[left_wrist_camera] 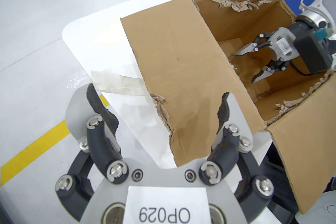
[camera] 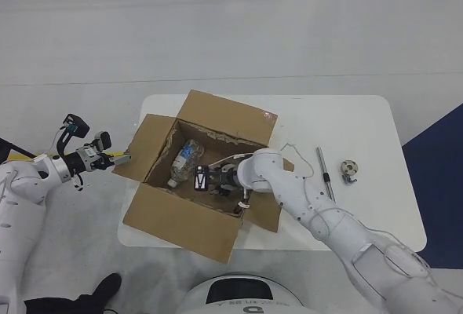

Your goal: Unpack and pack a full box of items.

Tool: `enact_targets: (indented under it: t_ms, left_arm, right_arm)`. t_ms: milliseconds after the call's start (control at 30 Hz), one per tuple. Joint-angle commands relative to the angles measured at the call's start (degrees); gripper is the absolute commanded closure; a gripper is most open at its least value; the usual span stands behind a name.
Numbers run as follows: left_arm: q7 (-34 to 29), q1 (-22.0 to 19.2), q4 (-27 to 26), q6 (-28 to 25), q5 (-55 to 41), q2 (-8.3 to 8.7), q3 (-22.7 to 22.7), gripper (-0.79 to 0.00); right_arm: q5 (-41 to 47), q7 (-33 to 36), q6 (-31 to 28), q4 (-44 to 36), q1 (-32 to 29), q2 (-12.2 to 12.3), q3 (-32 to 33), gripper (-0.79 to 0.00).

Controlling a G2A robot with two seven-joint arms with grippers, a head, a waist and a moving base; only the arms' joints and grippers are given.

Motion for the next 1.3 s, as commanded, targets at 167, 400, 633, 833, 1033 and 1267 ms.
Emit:
enact_targets:
  t_ms: [167,400,633,833,1033,1267]
  left_arm:
    - [0.00,0.00,0.00,0.00,0.00,0.00,0.00,-0.785]
    - [0.00,0.00,0.00,0.00,0.00,0.00,0.00,-0.785]
    - [0.00,0.00,0.00,0.00,0.00,0.00,0.00,-0.785]
    - [0.00,0.00,0.00,0.00,0.00,0.00,0.00,-0.785]
    - [0.00,0.00,0.00,0.00,0.00,0.00,0.00,-0.785]
    - [0.00,0.00,0.00,0.00,0.00,0.00,0.00,-0.785]
  right_arm:
    - [4.64,7.66,1.01,-1.27,0.71,-0.49,-0.21,-0.542]
    - [8.86,8.87,3.32,4.15,4.48,-2.77,-2.96,-0.785]
    - [8.86,8.87,3.32,4.15,4.48,-2.77,-2.96,-0.785]
    - [8.56,7.99,6.75,5.87,4.32,-3.11,-3.04,-0.785]
    - [10.67,9.76,12.52,9.43,5.87,-5.10,-4.95,-0.526]
    - [13.56,11.69,12.65,13.73,8.03,-7.39,-7.54,-0.357]
